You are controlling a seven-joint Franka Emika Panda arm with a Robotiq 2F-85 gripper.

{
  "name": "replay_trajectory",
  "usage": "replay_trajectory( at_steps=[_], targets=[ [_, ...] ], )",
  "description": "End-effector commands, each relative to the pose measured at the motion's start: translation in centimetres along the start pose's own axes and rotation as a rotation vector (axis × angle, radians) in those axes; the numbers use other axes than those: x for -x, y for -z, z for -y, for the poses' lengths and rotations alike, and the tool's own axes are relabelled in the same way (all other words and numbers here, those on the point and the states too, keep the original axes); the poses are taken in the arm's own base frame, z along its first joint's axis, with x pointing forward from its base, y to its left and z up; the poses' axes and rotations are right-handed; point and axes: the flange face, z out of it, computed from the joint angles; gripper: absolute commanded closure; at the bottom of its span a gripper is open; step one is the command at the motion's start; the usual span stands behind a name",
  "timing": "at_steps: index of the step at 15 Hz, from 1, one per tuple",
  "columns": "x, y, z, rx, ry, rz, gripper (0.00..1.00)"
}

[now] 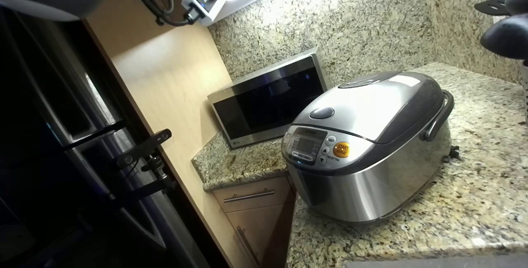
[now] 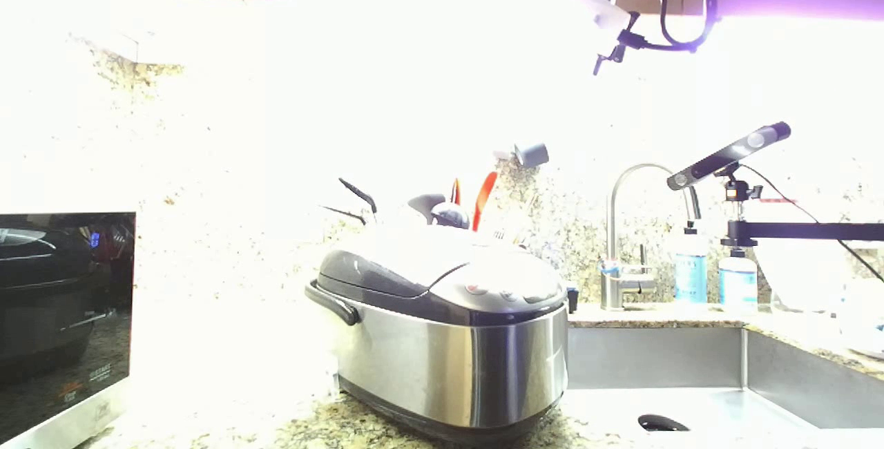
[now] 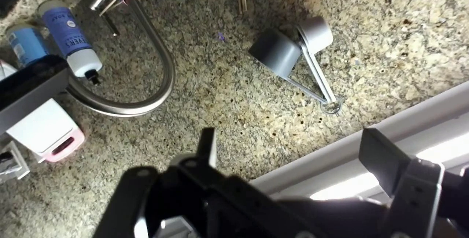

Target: Pick up an orange ladle and put it on the counter top

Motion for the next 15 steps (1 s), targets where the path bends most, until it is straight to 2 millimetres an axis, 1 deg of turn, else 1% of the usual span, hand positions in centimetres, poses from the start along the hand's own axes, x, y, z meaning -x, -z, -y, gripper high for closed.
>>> replay_trajectory(
  at_steps=[1, 3, 4, 6, 8, 10, 13, 15],
  targets=[
    [2.6, -3.9, 1.1, 0.02, 0.067, 0.068, 0.0],
    [4.2, -6.4, 1.9, 0.061, 0.137, 0.134, 0.0],
    [4.7, -7.5, 2.3, 0.077, 0.162, 0.134, 0.0],
    [4.8, -9.4, 3.4, 0.107, 0.215, 0.092, 0.0],
    [4.4, -10.7, 4.5, 0.127, 0.245, 0.059, 0.0],
    [3.8, -11.5, 5.8, 0.14, 0.281, 0.014, 0.0],
    [3.4, -11.5, 7.7, 0.129, 0.362, -0.006, 0.0],
    [3.4, -11.6, 8.5, 0.14, 0.417, 0.021, 0.0]
  ],
)
